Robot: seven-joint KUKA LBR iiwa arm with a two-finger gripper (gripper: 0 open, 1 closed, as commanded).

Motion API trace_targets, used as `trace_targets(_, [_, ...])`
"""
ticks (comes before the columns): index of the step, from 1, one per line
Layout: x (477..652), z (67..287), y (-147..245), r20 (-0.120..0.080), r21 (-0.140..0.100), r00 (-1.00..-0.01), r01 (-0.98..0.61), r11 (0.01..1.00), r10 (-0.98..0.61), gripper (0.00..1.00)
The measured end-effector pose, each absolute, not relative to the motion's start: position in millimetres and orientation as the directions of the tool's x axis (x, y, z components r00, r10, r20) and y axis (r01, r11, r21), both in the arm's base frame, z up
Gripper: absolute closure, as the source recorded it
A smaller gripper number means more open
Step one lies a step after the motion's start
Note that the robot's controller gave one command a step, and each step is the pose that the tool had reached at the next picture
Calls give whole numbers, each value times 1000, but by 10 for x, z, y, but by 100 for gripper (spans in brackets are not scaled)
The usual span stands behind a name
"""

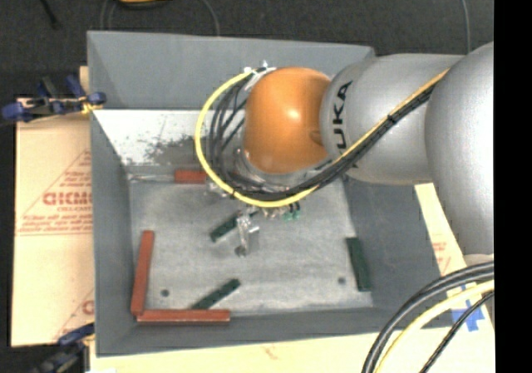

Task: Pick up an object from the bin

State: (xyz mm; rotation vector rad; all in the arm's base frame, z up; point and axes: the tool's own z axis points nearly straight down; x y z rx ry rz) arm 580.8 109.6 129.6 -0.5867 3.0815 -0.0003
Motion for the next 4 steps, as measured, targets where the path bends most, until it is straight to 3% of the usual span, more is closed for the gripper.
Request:
trace_targets(1, [5999,714,627,-5,0,-927,-376,927,-376,100])
trace_targets(2, [5999,715,627,-5,0,-927,-375,927,-375,100])
trace_targets(3, [6312,1914,530,-5,0,-937,-349,937,-349,100])
trace_targets(4, [6311,1914,532,-5,0,-938,-348,938,-348,100])
